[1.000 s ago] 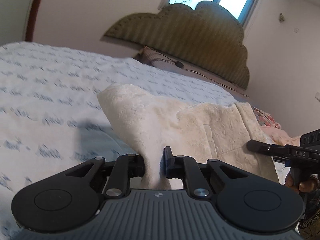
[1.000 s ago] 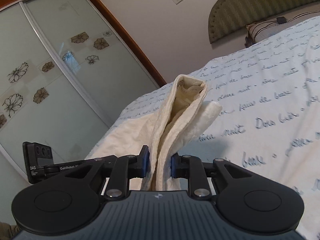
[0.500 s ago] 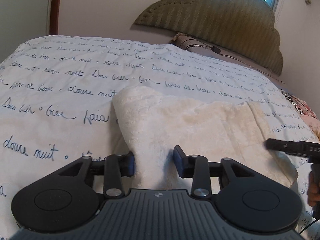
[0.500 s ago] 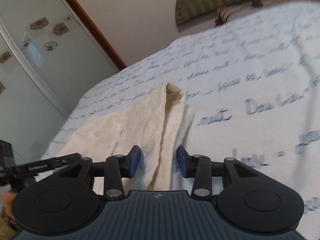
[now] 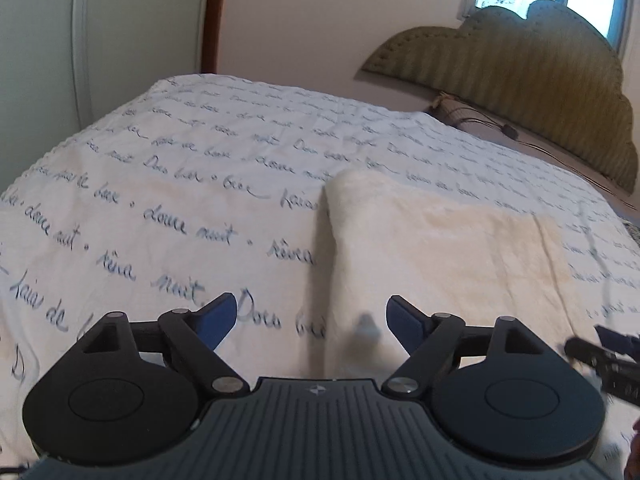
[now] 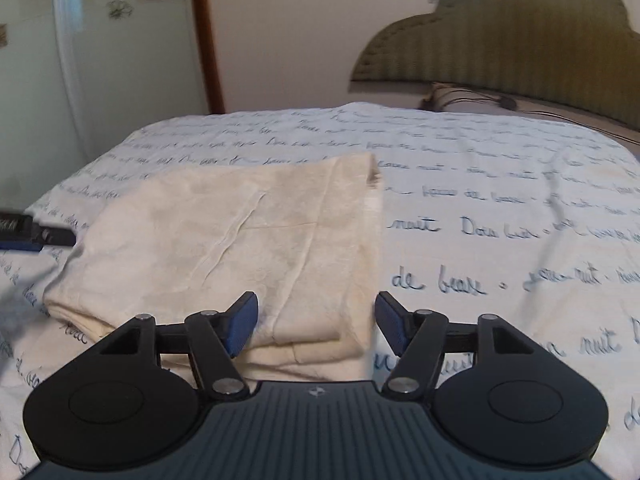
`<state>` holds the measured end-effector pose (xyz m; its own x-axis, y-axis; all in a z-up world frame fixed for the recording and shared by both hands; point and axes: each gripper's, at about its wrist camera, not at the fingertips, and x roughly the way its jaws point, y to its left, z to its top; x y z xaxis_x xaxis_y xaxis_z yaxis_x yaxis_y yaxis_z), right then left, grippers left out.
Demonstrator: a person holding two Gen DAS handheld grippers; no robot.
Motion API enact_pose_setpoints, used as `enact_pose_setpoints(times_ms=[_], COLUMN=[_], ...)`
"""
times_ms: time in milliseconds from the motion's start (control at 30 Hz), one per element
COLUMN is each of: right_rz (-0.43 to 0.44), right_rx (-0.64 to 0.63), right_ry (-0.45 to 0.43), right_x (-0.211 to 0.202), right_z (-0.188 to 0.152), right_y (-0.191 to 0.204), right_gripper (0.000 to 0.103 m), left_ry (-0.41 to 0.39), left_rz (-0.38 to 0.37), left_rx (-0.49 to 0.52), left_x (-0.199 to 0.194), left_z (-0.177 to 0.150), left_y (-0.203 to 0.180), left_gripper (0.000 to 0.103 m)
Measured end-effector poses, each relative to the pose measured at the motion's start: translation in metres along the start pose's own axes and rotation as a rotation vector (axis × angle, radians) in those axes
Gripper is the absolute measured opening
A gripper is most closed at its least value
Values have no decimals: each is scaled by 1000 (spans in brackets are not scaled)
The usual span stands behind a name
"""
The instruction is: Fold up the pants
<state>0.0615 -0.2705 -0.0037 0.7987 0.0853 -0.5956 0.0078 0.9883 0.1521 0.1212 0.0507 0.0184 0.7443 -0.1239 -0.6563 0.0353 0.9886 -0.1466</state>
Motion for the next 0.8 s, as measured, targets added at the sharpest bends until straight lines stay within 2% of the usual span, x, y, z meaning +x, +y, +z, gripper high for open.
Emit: enact_pose_setpoints(times_ms=[67, 133, 200, 333, 367, 400, 467, 500, 533, 567, 600, 700, 733, 800], right_rz=[89, 145, 142, 72, 101, 186, 441, 569, 668, 703, 654, 209, 104, -20], right_rx=[69, 110, 109, -12, 5, 55, 210, 301, 384, 427, 415, 219, 126, -10], right_ry=[-25, -37, -18, 27, 30, 25, 17, 14, 2, -10, -11, -41, -56, -70], right_x=[-19, -38, -55, -92, -103, -113, -127, -129, -128, -124, -119, -103, -96, -81], right_z=[-2, -1, 2, 12, 15, 17, 19, 17, 12, 7, 3, -11, -17, -31], right_y=[-1, 2, 14, 45, 48, 45, 34, 27, 22, 21, 24, 49, 58, 73], right_gripper=[68, 78, 82, 82, 82, 82, 88, 96, 103, 103, 103, 103, 103, 103], left_ry=[-5, -8, -2, 11, 23, 36, 55, 60, 64, 71, 76, 63, 62, 58], left_rz=[-11, -23, -39, -20, -20, -27, -42, -45, -45, -40, -30, -20, -17, -12], left_rx=[20, 51, 87, 150, 159, 162, 159, 158, 160, 163, 162, 155, 156, 163], left_x=[-11, -22, -28, -32, -32, -32, -33, -34, -33, -31, -31, -29, -28, -25], left_z=[-9, -21, -34, -55, -60, -64, -71, -75, -78, -80, -82, -86, -87, -90], left_y=[-5, -13, -24, -38, -40, -40, -40, -39, -40, -39, -40, -39, -39, -40], left_gripper=[84, 85, 89, 93, 93, 93, 93, 93, 93, 93, 93, 93, 93, 93])
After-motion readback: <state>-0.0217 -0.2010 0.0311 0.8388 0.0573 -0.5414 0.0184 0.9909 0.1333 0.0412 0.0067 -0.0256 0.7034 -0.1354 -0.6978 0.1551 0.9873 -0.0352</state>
